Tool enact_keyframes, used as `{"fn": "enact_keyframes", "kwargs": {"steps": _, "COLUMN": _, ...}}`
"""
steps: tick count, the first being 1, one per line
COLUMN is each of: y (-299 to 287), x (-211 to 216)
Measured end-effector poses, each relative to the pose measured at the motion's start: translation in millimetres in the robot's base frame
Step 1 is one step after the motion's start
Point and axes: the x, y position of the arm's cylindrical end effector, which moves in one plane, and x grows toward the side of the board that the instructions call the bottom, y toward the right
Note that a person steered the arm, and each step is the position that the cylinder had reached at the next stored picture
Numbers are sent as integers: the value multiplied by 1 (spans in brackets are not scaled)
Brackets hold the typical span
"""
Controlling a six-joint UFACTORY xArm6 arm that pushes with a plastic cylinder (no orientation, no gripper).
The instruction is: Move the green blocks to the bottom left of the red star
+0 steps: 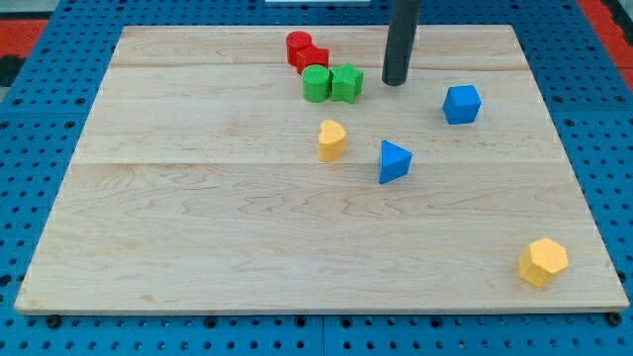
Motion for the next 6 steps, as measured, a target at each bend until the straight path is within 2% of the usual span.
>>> {"fn": "enact_keyframes", "kwargs": {"steps": 1, "y": -12, "x": -24}}
{"fn": "enact_keyframes", "kwargs": {"steps": 2, "y": -35, "x": -18}}
{"fn": "enact_keyframes", "kwargs": {"steps": 5, "y": -42, "x": 55}}
{"fn": "enact_keyframes", "kwargs": {"steps": 6, "y": -67, "x": 62}}
